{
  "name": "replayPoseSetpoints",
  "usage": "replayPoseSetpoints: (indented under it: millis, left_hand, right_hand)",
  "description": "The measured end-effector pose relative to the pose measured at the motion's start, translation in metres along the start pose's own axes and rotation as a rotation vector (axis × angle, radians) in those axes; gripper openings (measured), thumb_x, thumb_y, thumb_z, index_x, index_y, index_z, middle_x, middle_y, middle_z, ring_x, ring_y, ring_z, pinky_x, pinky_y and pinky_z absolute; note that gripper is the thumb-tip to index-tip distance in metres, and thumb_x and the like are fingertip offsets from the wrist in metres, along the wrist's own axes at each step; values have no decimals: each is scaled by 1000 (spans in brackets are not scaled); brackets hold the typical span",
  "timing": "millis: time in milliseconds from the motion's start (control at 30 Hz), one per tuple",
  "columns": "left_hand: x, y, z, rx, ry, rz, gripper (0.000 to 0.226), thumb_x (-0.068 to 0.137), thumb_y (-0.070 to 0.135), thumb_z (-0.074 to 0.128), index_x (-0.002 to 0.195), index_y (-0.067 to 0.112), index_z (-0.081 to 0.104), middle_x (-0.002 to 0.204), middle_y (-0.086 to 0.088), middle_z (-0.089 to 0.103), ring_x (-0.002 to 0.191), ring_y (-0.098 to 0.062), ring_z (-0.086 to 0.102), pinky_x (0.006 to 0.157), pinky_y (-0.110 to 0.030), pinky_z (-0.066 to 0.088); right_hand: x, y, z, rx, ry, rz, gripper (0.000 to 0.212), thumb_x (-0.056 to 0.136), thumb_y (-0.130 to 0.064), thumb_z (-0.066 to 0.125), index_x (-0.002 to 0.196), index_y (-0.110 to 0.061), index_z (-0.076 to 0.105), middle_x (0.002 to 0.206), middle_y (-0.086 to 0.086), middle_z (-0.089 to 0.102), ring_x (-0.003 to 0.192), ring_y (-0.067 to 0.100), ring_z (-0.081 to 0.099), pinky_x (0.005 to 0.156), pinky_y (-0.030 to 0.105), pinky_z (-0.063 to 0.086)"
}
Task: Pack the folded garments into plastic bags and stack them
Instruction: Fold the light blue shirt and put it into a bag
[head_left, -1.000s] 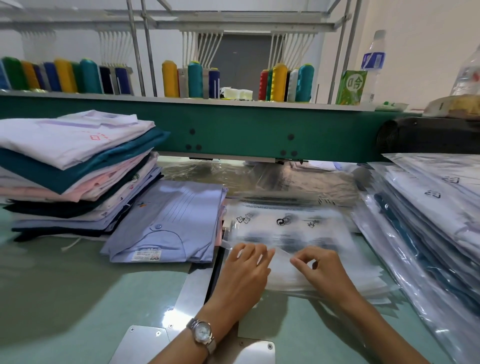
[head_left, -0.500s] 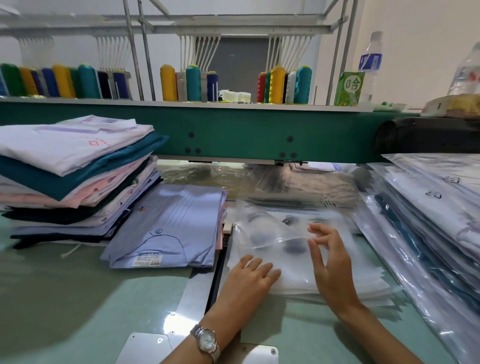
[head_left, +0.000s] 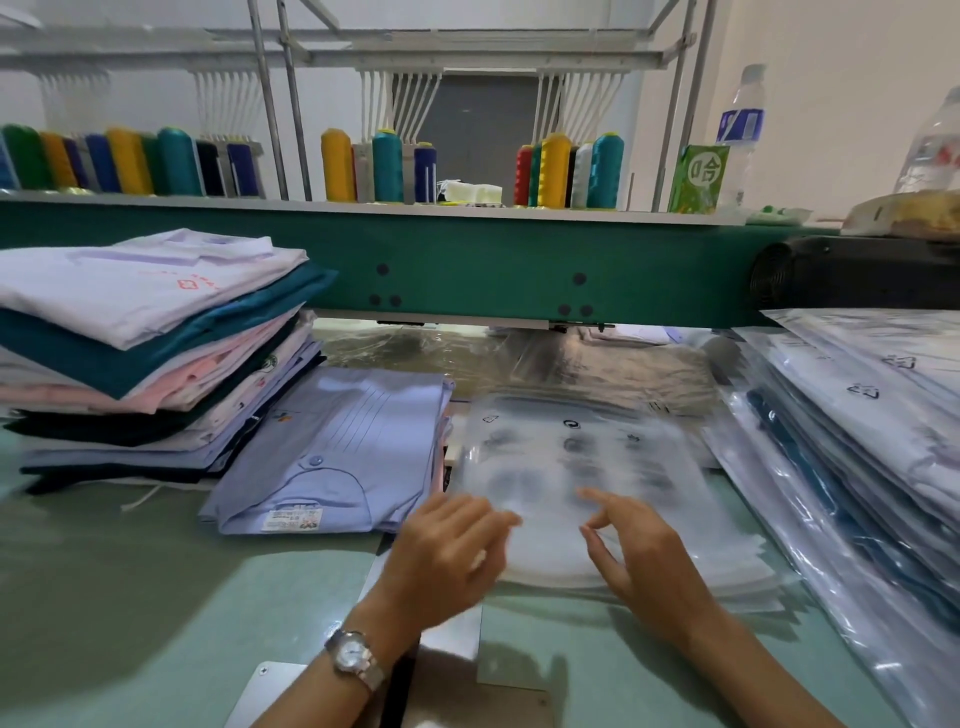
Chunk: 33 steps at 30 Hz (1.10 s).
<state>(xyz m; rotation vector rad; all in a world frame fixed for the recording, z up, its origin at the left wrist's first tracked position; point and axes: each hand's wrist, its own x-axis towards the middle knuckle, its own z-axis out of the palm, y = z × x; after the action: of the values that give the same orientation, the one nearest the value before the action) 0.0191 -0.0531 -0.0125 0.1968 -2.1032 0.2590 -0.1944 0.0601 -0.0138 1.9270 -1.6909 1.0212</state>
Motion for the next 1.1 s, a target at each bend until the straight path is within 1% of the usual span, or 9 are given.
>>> replayPoseSetpoints:
  millis: [200,300,433,533,700,833,900,1000,1100]
  left_hand:
    - [-28,-46,-15,125,-169,-473,44,89,26,55,133,20,49,120,1,62,100,-19,62,87,-32,51]
    - [-46,-66,-9,230,-525,-557,82,91,60,49,156,24,15,162,7,13,149,-15,18,120,-31,17]
    - [-56,-79,-2,240,-598,-659,89,82,82,20,151,33,-5,158,15,-11,149,-9,-8,120,-30,-4]
    - [-51,-83,-1,288,-654,-601,81,86,76,17,153,32,6,158,11,-4,149,-14,-2,120,-32,0]
    - [-33,-82,-16,359,-698,-361,71,69,38,86,132,17,61,140,-9,55,122,-30,59,92,-37,54]
    - [-45,-88,-12,316,-705,-496,62,100,30,45,155,28,18,162,7,10,150,-17,13,121,-31,13]
    - [-49,-85,-7,288,-626,-543,56,102,31,40,154,30,21,161,11,13,150,-14,13,122,-31,8]
    - [-45,-79,-8,167,-383,-694,40,100,27,47,140,24,51,139,0,56,127,-21,53,107,-36,41]
    - [-40,-82,-9,54,-162,-831,17,102,26,43,99,25,60,71,2,61,62,-15,57,50,-22,45]
  right_hand:
    - [-4,0,0,-60,-105,81,27,82,-12,73,108,-8,67,78,-4,68,66,23,66,61,36,54]
    - [-6,3,3,-83,-160,125,13,92,-21,61,101,-13,62,75,-1,68,61,24,62,60,38,49]
    - [-6,4,5,-124,-243,136,11,96,-23,53,98,-13,57,73,2,66,63,26,62,57,37,47]
    - [-6,4,3,-147,-252,138,9,93,-20,58,89,-13,54,70,2,64,58,26,61,51,34,44]
    - [-7,2,2,-169,-241,153,16,88,-16,65,81,-15,51,55,-3,53,45,21,52,44,27,29]
    - [-6,3,3,-166,-273,155,10,94,-23,56,88,-17,52,63,-2,57,54,22,56,50,30,34]
    - [-5,2,3,-160,-300,158,11,97,-26,50,91,-17,52,67,-1,58,59,22,57,54,31,37]
    - [-4,2,2,-157,-327,159,14,99,-28,45,94,-16,51,69,-2,57,60,22,57,57,31,40]
    - [-4,0,3,-187,-340,155,15,100,-28,42,95,-16,49,71,-1,57,62,24,58,59,32,42]
